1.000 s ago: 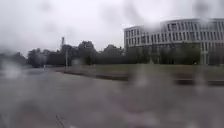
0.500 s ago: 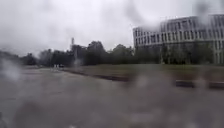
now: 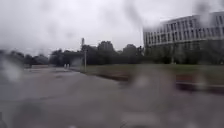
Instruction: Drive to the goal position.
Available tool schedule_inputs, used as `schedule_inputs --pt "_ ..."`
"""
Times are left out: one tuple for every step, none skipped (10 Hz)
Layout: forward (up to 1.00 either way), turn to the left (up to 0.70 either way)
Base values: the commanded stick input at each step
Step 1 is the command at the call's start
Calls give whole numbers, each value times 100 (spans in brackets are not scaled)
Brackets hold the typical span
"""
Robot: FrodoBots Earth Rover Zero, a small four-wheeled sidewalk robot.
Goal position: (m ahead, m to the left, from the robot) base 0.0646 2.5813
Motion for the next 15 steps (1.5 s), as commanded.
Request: schedule_inputs --pt "100 27" --pt "100 27" --pt "100 27" --pt "100 27" --pt "100 27" --pt "100 27" --pt "100 27" --pt "100 27" --pt "100 27" --pt "100 27" --pt "100 27" --pt "100 27" --pt "100 27" --pt "100 27" --pt "100 27"
